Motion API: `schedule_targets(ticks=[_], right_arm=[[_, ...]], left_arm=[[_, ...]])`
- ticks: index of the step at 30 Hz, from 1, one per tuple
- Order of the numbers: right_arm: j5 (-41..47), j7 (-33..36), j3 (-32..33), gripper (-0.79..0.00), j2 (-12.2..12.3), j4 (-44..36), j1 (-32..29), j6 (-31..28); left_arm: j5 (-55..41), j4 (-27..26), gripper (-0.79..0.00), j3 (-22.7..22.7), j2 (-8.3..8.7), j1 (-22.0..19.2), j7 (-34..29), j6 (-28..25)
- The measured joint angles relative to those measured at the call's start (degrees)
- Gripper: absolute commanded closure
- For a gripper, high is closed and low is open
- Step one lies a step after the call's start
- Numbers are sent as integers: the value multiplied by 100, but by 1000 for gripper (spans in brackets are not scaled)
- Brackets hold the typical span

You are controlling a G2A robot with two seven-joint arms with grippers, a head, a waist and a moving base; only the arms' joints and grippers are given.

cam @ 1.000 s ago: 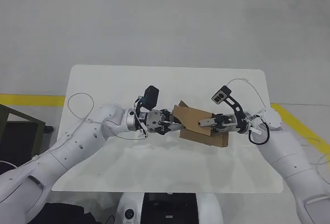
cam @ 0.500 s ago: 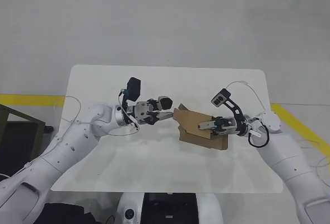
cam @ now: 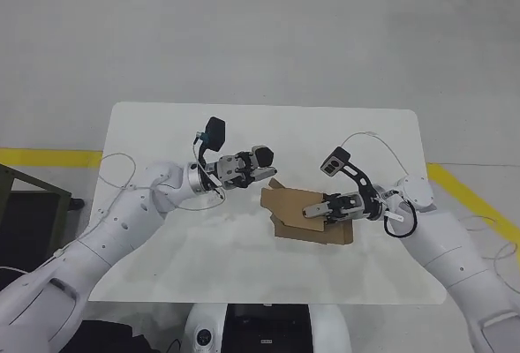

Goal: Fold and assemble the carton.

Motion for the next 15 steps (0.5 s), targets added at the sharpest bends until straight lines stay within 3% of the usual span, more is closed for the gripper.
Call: schedule_targets(ticks=[9, 11, 13, 14, 15], right_arm=[[120, 0, -3, 0, 76, 143, 117, 0], [128, 0, 21, 0, 78, 167, 124, 0], [120, 0, 46, 0, 78, 188, 125, -1], [111, 0, 55, 0, 78, 196, 123, -1], [98, 0, 66, 0, 77, 208, 121, -1]], left_arm=[[-29, 86, -391, 194, -191, -70, -149, -197], [-76, 71, -474, 202, -194, -22, -135, -196], [-152, 66, -708, 198, -189, 38, -138, -196], [-199, 67, -785, 197, -184, 61, -163, -196], [-247, 68, -785, 187, -176, 79, -218, -196]])
